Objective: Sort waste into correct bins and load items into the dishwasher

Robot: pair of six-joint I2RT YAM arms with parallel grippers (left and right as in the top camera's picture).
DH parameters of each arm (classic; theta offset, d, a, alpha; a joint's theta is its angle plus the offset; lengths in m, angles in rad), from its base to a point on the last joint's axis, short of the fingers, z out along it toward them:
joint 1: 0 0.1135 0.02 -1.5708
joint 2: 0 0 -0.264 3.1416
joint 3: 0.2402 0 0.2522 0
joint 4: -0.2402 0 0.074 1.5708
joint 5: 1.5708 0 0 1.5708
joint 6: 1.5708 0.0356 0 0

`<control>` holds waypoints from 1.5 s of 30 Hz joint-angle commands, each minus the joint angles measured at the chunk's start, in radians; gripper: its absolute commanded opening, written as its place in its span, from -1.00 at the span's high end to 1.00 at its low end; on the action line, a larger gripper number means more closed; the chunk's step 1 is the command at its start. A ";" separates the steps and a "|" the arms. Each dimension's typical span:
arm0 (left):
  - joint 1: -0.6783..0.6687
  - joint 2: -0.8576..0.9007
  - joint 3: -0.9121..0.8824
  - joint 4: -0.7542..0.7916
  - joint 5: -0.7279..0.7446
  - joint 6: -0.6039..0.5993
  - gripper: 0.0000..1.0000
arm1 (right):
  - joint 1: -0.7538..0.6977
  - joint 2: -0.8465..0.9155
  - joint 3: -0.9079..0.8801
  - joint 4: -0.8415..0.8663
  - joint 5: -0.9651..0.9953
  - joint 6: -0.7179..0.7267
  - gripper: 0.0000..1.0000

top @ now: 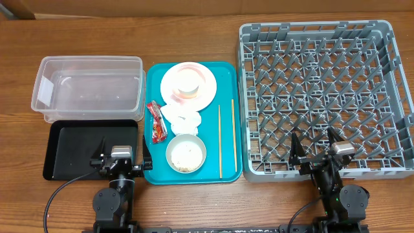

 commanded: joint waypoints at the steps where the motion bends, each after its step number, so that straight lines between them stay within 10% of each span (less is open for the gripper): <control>1: -0.006 0.001 -0.003 0.003 -0.016 0.011 -1.00 | -0.006 -0.004 -0.011 0.005 -0.003 0.004 -0.99; 14: -0.006 0.001 -0.003 0.031 -0.013 0.010 -1.00 | -0.006 -0.004 -0.011 0.005 -0.003 0.004 -1.00; 20: -0.006 0.001 0.050 0.086 0.251 -0.177 -1.00 | -0.006 -0.004 -0.011 0.005 -0.003 0.004 -1.00; 27: -0.006 0.097 0.414 -0.274 0.315 -0.257 -1.00 | -0.006 -0.004 -0.011 0.005 -0.003 0.004 -1.00; 45: -0.006 1.198 1.482 -1.120 0.537 -0.168 -1.00 | -0.006 -0.004 -0.011 0.005 -0.003 0.004 -1.00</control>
